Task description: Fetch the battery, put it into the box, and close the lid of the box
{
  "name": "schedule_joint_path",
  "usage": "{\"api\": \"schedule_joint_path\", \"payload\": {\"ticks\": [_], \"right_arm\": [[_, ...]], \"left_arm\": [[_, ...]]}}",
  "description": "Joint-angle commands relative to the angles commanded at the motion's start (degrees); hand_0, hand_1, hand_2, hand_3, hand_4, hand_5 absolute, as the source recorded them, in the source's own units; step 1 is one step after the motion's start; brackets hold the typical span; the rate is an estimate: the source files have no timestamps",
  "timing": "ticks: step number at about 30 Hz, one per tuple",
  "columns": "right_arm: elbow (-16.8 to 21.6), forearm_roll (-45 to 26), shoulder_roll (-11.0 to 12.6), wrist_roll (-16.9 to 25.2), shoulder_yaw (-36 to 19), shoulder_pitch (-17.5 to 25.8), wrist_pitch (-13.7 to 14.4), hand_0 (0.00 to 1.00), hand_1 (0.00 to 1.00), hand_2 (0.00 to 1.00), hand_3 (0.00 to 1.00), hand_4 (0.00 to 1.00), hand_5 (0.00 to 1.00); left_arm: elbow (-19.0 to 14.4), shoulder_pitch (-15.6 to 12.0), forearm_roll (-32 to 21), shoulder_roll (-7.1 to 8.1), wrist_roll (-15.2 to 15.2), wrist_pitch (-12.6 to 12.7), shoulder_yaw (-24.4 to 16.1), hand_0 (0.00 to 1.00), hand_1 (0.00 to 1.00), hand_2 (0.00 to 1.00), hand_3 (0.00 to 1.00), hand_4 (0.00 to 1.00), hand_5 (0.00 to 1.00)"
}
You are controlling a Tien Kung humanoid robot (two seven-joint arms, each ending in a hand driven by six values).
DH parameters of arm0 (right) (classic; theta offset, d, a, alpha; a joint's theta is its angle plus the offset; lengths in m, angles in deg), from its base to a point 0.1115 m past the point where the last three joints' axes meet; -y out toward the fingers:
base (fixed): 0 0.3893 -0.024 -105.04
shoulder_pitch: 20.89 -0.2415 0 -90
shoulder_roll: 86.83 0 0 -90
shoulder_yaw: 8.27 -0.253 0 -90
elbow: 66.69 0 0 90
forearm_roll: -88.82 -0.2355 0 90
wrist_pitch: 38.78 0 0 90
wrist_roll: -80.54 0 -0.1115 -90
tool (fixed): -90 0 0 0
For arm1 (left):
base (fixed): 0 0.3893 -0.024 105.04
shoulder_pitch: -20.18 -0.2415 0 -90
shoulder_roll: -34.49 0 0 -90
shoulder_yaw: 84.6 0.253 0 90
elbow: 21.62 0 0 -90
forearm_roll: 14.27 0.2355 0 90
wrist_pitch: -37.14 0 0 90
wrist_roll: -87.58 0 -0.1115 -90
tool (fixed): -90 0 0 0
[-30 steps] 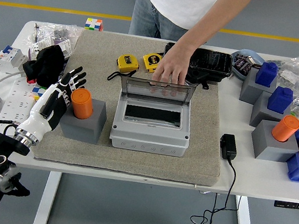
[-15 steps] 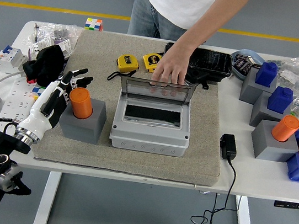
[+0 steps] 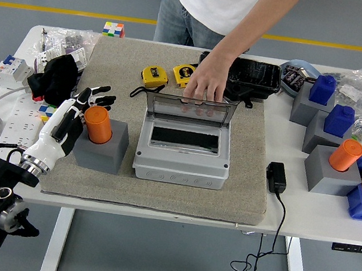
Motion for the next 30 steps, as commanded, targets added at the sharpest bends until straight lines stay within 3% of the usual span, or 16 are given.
{"api": "schedule_joint_path", "payload": {"ticks": [13, 14, 19, 20, 25, 26, 30], "right_arm": [[0.00, -0.13, -0.05, 0.03, 0.06, 0.04, -0.08, 0.873, 0.844, 0.822, 0.847, 0.998, 0.998], [0.00, -0.21, -0.06, 0.05, 0.15, 0.03, -0.08, 0.873, 0.844, 0.822, 0.846, 0.998, 0.998], [0.00, -0.14, 0.01, 0.04, 0.10, -0.03, -0.08, 0.873, 0.844, 0.822, 0.846, 0.998, 0.998], [0.00, -0.15, 0.03, 0.03, 0.13, -0.02, -0.09, 0.873, 0.844, 0.822, 0.845, 0.998, 0.998], [0.00, -0.35, 0.09, 0.02, 0.36, 0.02, 0.02, 0.873, 0.844, 0.822, 0.845, 0.998, 0.998], [0.00, -0.43, 0.08, 0.04, 0.45, 0.04, 0.05, 0.873, 0.844, 0.822, 0.848, 0.998, 0.998], [0.00, -0.46, 0.05, 0.05, 0.62, 0.12, -0.03, 0.873, 0.844, 0.822, 0.848, 0.998, 0.998]], "left_arm": [[0.68, 0.15, 0.96, -0.26, -0.23, 0.19, 0.22, 0.755, 0.805, 0.739, 0.788, 0.998, 0.779], [0.66, 0.16, 1.22, -0.27, -0.22, 0.27, 0.17, 0.729, 0.796, 0.735, 0.789, 0.998, 0.656], [0.64, 0.28, 2.48, -0.25, -0.38, 1.48, 0.13, 0.729, 0.796, 0.735, 0.789, 0.998, 0.656], [0.66, 0.28, 2.73, -0.26, -0.40, 1.77, 0.14, 0.680, 0.752, 0.707, 0.780, 0.998, 0.407], [0.64, 0.29, 4.07, -0.32, -0.70, 3.69, 0.53, 0.680, 0.752, 0.707, 0.780, 0.998, 0.407], [0.67, 0.29, 4.29, -0.37, -0.74, 4.02, 0.56, 0.665, 0.734, 0.673, 0.736, 0.998, 0.284], [0.72, 0.30, 4.44, -0.43, -0.83, 4.60, 1.04, 0.665, 0.734, 0.673, 0.736, 0.998, 0.284]]}}
